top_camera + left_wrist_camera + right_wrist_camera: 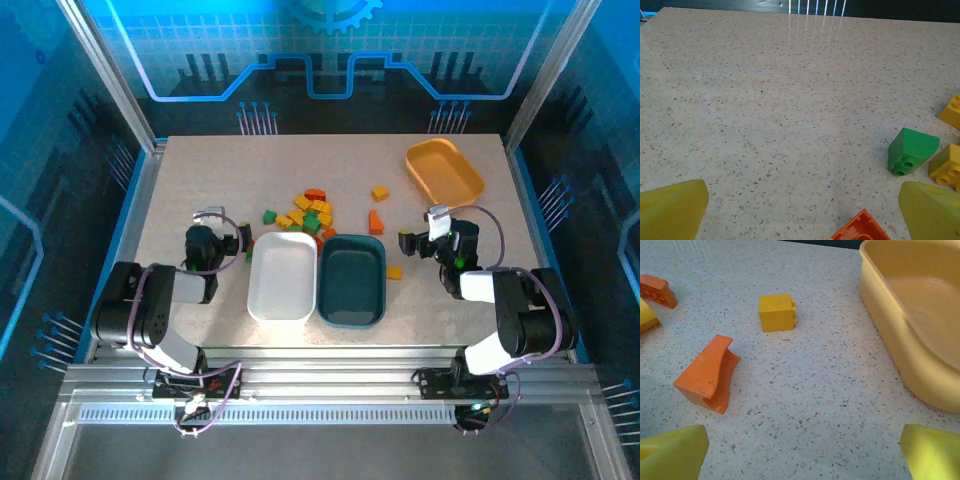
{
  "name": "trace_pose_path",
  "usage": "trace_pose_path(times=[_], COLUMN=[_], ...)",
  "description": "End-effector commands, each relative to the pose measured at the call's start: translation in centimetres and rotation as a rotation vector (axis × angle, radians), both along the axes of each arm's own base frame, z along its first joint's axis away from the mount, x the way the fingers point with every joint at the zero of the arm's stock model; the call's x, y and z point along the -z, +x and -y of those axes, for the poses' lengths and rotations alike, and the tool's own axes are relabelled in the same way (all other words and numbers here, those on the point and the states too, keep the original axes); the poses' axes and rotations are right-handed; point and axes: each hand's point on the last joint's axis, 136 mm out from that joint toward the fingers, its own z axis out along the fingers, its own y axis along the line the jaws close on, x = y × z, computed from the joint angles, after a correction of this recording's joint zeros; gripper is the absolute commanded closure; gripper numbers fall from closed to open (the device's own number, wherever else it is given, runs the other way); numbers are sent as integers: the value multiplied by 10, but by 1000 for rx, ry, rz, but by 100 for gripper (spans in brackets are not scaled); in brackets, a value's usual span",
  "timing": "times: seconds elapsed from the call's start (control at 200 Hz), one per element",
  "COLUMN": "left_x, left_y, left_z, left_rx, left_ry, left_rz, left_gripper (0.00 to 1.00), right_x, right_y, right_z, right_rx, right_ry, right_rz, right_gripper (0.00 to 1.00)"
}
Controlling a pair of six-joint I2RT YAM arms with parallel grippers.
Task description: Sort the legos into containers by color
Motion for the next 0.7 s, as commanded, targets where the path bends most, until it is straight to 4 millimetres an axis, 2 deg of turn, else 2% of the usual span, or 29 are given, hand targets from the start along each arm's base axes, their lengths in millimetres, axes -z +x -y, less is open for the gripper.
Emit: trace_pose_path(times=[0.0,0.695], left_x=[-14,-14], left_y=[5,5], left_z=[1,4], left_rx=[15,31], left_ry=[-9,-6], left_rz=[38,37], left_gripper=[1,1], right_x=[-12,-13], right_y=[4,5], right_z=[2,3], right_rx=[-4,-3], right_ry=[-2,1], right_rz=[48,50], right_gripper=[0,0])
